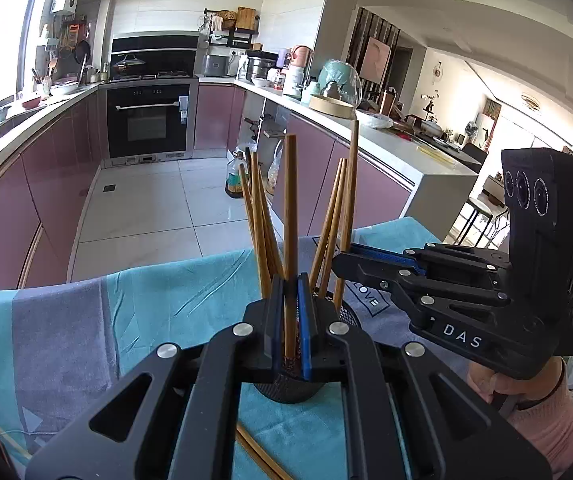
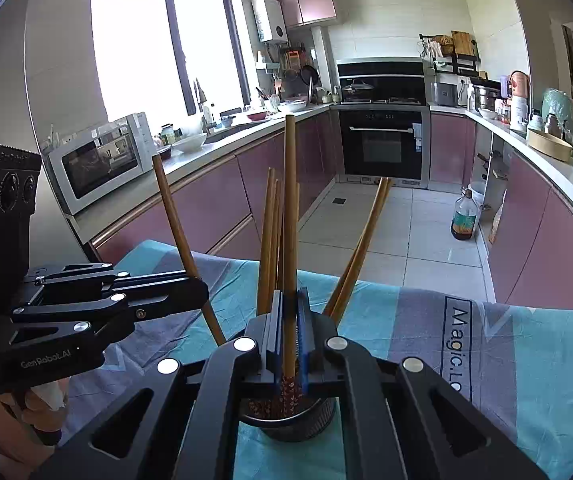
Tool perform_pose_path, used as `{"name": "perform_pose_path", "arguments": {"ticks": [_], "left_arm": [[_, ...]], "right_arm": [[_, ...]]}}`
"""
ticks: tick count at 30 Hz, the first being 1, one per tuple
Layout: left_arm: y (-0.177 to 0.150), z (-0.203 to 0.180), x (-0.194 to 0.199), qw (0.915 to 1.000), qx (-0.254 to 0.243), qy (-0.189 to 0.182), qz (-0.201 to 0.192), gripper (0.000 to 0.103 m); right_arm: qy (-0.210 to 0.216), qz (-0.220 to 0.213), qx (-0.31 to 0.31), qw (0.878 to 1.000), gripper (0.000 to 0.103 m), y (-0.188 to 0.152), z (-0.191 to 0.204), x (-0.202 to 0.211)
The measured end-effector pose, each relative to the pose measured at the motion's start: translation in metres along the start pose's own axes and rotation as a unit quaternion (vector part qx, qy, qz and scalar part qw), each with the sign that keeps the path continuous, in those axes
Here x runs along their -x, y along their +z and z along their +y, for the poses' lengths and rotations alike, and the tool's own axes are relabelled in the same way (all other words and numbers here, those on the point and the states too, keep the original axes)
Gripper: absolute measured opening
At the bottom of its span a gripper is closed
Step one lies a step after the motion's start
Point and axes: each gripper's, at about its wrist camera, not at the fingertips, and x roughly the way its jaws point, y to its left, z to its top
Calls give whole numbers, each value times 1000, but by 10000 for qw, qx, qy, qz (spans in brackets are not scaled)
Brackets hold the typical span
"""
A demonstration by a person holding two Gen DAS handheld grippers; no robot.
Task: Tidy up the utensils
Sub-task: 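Lower the chopsticks into the mesh holder and open both grippers, then withdraw both open grippers and move them over the last two chopsticks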
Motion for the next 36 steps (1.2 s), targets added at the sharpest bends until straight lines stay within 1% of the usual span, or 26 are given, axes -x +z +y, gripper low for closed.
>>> {"name": "perform_pose_path", "arguments": {"ticks": [7,13,14,15,18,20,22,23,28,29,30,33,35,36], "left_arm": [[3,2,-19,9997,-54,33,218,8],[3,13,-31,9995,66,81,309,9],[2,15,-32,9994,104,61,322,9],[2,17,-33,9994,120,46,325,9],[1,19,-35,9994,138,70,314,15],[-1,21,-36,9994,142,81,301,17],[-2,23,-34,9995,156,95,265,23],[-4,23,-33,9996,157,113,229,24],[-7,23,-25,9995,168,256,121,35],[-9,23,-23,9994,160,295,97,37],[-10,23,-21,9993,152,337,61,41],[-15,23,-13,9988,120,473,-40,51],[-20,26,-8,9982,121,573,-86,54],[-23,27,-5,9980,125,613,-101,58]], "right_arm": [[-22,234,-33,9997,6,-5,3,-13],[-19,222,-93,9997,7,-5,3,-15],[-2,214,-96,9997,11,-6,4,-14],[4,202,-96,9997,12,-5,3,-14],[46,171,-127,9998,12,-6,4,-12],[65,168,-145,9997,13,-8,2,-11],[84,162,-155,9997,16,-10,2,-10],[86,153,-148,9997,19,-10,3,-9],[133,108,-151,9997,21,-13,3,-3],[153,94,-157,9997,24,-14,3,-1],[172,73,-156,9997,27,-15,4,1],[245,21,-134,9996,30,-19,7,9],[323,-12,-90,9994,33,-22,10,15],[356,-21,-66,9993,35,-24,12,18]]}}
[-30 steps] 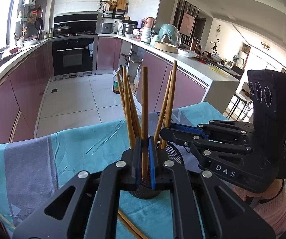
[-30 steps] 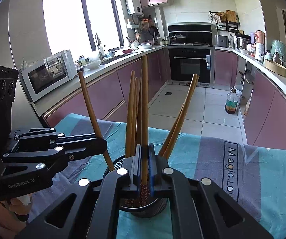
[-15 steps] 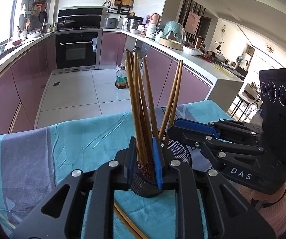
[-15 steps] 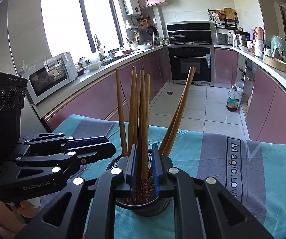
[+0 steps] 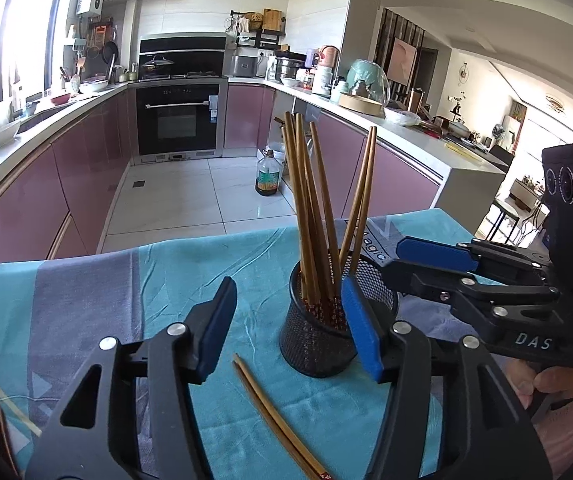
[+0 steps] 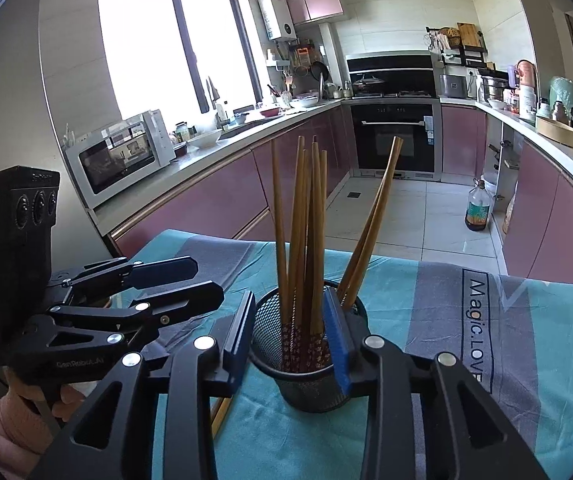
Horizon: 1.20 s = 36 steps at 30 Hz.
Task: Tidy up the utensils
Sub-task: 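Withdraw both open grippers and move them over the last two chopsticks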
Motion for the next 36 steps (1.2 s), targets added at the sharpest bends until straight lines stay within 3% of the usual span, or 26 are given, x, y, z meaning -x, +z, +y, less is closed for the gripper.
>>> {"name": "perform_pose_path", "arguments": {"ticks": [7,17,25,36], "left_arm": [[-26,21,19,9995,77,298,-13,65],[-83,46,15,9968,252,428,624,65],[-117,32,-13,9932,233,366,1083,65],[-132,13,-36,9891,23,469,1398,65]], "right_arm": [[255,202,211,9992,42,-22,20,6],[388,897,21,9952,43,-65,31,-26],[329,994,-264,9942,47,-84,24,-30],[358,1062,-389,9929,48,-95,19,-31]]}}
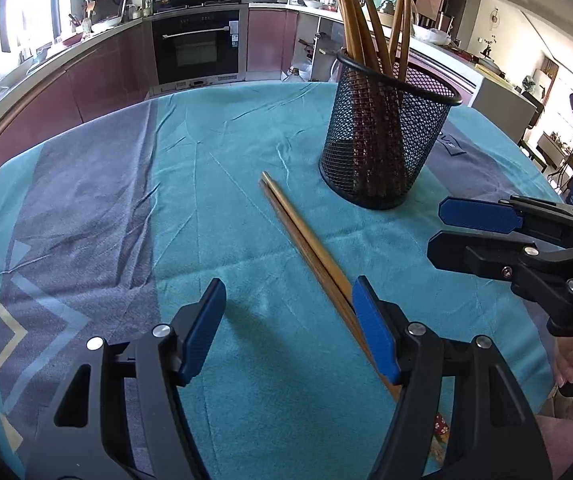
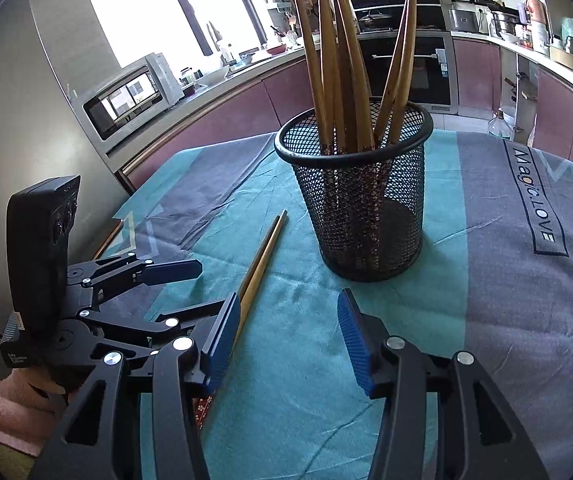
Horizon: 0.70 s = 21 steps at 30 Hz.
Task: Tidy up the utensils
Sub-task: 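Withdraw both open grippers and move them over the last two chopsticks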
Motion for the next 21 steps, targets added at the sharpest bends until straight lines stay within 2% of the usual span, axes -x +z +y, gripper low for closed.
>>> {"name": "perform_pose_path", "arguments": {"ticks": [11,21], "left_arm": [[-4,3,3,9999,-95,71,34,62],[-7,7,7,9999,-114,-69,44,49]], "right_arm": [[46,75,9,10000,48,1,1,-6],[63,190,162,9997,48,5,12,-20]]}}
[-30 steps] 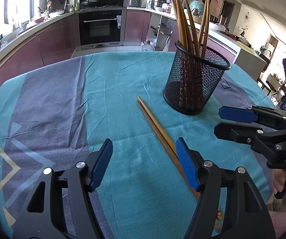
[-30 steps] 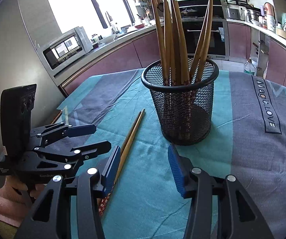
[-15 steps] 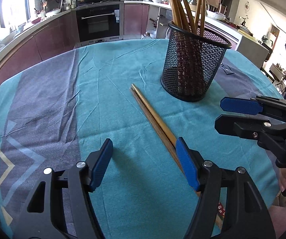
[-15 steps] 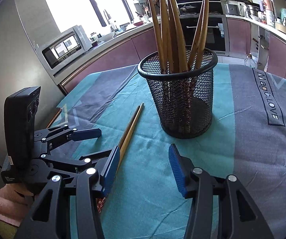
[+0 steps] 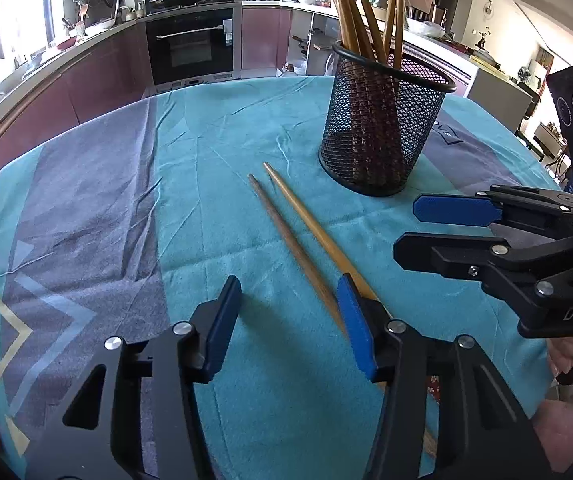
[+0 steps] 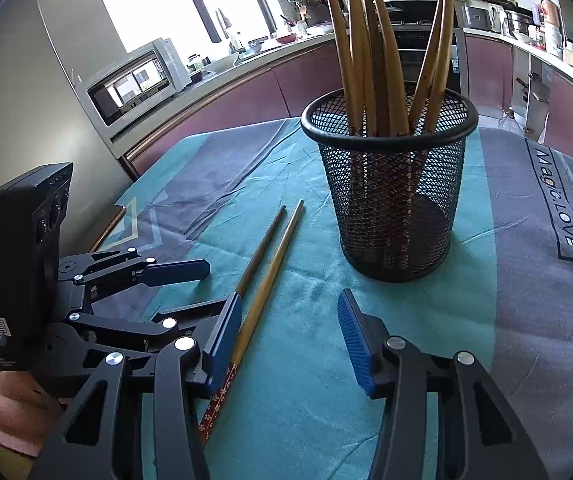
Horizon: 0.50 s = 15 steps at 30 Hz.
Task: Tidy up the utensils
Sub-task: 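Withdraw both open grippers and move them over the last two chopsticks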
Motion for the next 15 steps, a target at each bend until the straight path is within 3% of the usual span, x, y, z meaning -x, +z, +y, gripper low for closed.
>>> {"name": "perform_pose_path", "arguments": {"ticks": [15], "left_arm": [[-7,8,3,9998,110,-178,-14,46]], "right_arm": [[-290,333,393,9983,32,17,25,-44]]}}
